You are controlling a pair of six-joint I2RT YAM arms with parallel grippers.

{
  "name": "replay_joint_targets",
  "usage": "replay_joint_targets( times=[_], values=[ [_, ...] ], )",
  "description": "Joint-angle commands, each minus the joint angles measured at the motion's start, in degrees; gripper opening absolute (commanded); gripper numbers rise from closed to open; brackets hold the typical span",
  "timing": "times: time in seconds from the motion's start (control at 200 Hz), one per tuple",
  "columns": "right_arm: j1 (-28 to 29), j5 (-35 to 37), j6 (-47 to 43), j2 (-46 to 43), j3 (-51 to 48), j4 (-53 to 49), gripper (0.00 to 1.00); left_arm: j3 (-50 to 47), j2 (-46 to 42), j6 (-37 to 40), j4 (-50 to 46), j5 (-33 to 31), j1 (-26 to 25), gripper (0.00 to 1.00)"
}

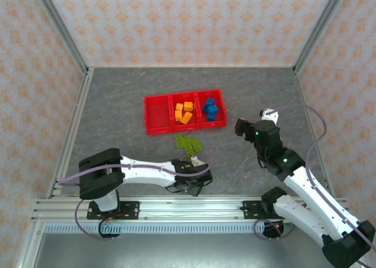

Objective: Sort the legos into containers by color
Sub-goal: Pick up the lego from the middle-left of the table.

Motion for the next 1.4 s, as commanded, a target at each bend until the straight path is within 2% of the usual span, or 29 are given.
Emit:
replay_joint_targets(
  times=[0.0,0.501,0.846,0.951,1.101,1.392],
  values=[
    [-0.26,1.16,0.46,-0.75,-0.97,0.20,1.00,2.81,2.95,2.95,9.00,-0.29,-0.25,0.61],
    [-0.25,0.58,0.53,-0.66,-1.19,0.71,1.00,7.25,5.24,6.21,6.07,-1.89,0.68,0.60],
    [-0.30,0.35,0.45,-0.59,-1.26,1.17,1.00,7.37,5.08,6.21,6.51,-2.15,0.89,0.47],
    [-0.25,0.28,0.45,-0.62,-1.32,1.20,1.00,7.22,4.40,6.21,5.99,-2.84,0.91,0.38],
    [-0.26,0.51,0.49,-0.64,-1.28,1.25,1.00,6.98,1.08,6.23,4.65,-3.94,0.50,0.32],
    [-0.24,1.84,0.18,-0.62,-0.83,1.03,1.00,5.31,-12.65,3.20,4.47,-10.62,0.73,0.30]
  ],
)
